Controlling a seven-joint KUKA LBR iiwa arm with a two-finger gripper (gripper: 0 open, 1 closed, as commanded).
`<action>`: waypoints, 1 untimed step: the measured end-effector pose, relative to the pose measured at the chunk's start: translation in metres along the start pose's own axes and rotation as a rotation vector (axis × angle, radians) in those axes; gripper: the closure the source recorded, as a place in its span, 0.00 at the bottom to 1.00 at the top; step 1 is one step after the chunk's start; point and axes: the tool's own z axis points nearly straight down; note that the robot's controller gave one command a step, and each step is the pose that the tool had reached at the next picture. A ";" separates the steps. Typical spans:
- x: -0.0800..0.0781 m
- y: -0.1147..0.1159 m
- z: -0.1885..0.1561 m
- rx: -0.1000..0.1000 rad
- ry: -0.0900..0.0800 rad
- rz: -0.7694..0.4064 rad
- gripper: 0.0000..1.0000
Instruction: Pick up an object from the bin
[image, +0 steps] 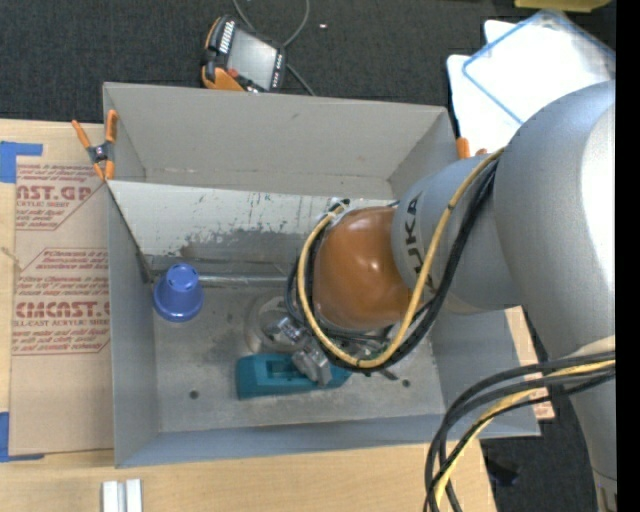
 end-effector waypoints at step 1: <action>0.000 0.000 0.000 0.000 0.000 0.000 1.00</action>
Offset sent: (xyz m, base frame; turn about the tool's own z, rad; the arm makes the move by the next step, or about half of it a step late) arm 0.0086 0.0075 -0.0063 0.0168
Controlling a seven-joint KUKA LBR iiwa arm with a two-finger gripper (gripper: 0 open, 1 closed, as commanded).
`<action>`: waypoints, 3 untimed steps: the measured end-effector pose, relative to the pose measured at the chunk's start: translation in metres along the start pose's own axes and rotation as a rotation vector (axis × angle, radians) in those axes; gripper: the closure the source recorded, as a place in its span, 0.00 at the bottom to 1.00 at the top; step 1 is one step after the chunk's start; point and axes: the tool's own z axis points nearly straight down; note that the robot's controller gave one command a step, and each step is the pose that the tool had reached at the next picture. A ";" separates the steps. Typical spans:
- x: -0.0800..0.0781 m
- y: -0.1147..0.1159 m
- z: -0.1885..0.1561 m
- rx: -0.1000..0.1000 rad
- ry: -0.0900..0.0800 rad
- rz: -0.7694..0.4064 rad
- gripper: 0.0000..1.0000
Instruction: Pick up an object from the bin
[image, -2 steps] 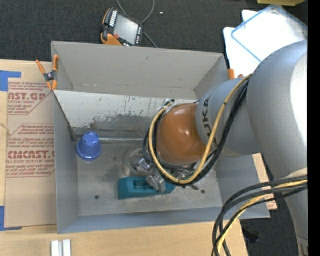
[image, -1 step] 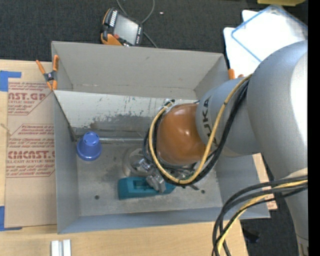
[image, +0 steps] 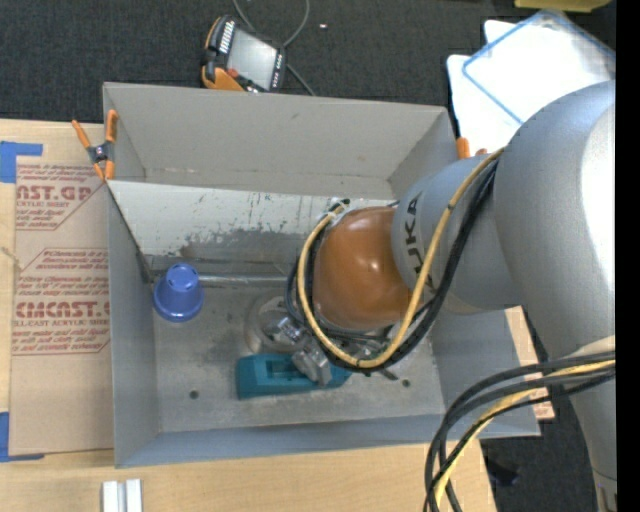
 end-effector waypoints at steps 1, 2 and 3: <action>-0.009 -0.002 0.002 0.000 0.016 0.019 1.00; -0.009 -0.002 0.002 0.000 0.016 0.019 1.00; -0.009 -0.002 0.002 0.000 0.016 0.019 1.00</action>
Offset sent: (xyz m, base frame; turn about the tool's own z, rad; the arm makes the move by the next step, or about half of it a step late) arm 0.0000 0.0000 0.0000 0.0000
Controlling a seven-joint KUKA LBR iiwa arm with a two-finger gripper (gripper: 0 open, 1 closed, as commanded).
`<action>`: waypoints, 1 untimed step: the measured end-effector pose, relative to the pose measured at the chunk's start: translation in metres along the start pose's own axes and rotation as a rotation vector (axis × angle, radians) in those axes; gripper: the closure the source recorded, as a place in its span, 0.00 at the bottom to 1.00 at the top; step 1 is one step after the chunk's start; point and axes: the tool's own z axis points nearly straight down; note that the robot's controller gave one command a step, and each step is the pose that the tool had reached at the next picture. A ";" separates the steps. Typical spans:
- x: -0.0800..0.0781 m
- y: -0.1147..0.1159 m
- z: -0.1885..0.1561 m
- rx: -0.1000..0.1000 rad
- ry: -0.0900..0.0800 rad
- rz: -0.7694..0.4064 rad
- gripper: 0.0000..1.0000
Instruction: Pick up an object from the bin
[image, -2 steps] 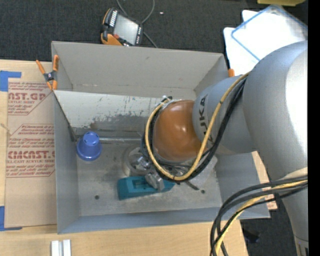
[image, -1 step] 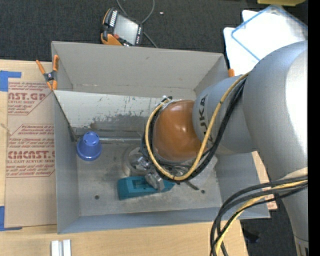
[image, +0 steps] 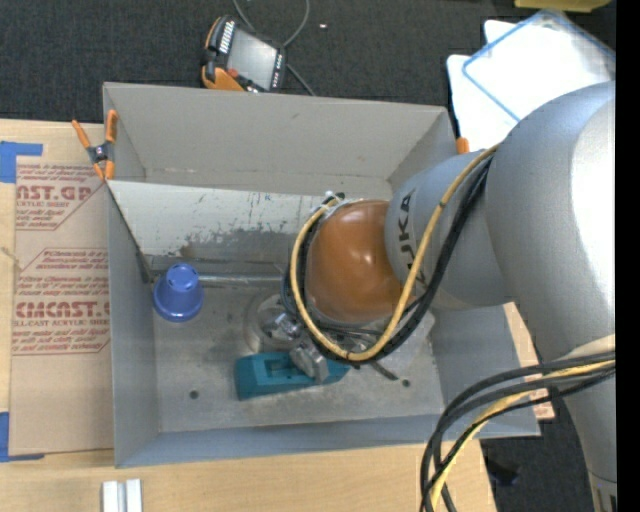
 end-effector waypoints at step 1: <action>-0.032 0.034 -0.002 0.016 -0.007 -0.359 1.00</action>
Offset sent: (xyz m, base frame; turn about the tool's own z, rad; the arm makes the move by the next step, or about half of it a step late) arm 0.0000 0.0000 0.0000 0.0000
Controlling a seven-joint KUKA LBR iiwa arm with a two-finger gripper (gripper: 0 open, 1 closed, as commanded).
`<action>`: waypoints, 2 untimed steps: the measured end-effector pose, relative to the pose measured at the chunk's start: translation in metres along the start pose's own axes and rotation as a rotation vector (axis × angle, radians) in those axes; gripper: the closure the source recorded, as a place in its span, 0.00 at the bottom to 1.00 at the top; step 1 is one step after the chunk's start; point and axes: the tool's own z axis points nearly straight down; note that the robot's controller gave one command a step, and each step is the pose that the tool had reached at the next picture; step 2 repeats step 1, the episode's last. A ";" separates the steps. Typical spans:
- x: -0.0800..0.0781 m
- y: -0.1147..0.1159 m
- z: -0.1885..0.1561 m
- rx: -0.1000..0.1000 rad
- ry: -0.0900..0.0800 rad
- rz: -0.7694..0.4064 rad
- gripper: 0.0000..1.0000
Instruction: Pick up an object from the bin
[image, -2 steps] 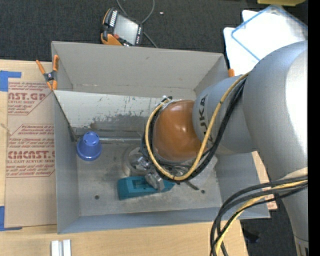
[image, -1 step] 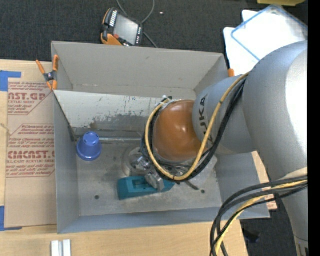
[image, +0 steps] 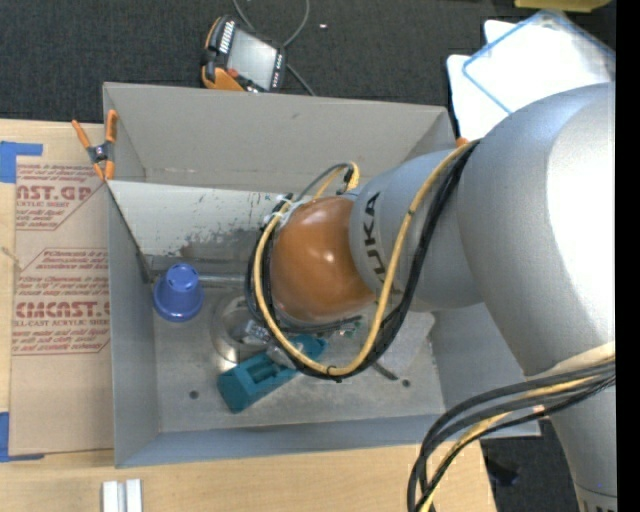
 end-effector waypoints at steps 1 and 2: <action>0.000 0.000 0.000 0.000 0.000 0.000 1.00; 0.000 0.000 0.000 0.000 0.000 0.000 1.00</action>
Offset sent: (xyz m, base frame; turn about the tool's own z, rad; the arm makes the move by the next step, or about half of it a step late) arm -0.0028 -0.0157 -0.0064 0.0260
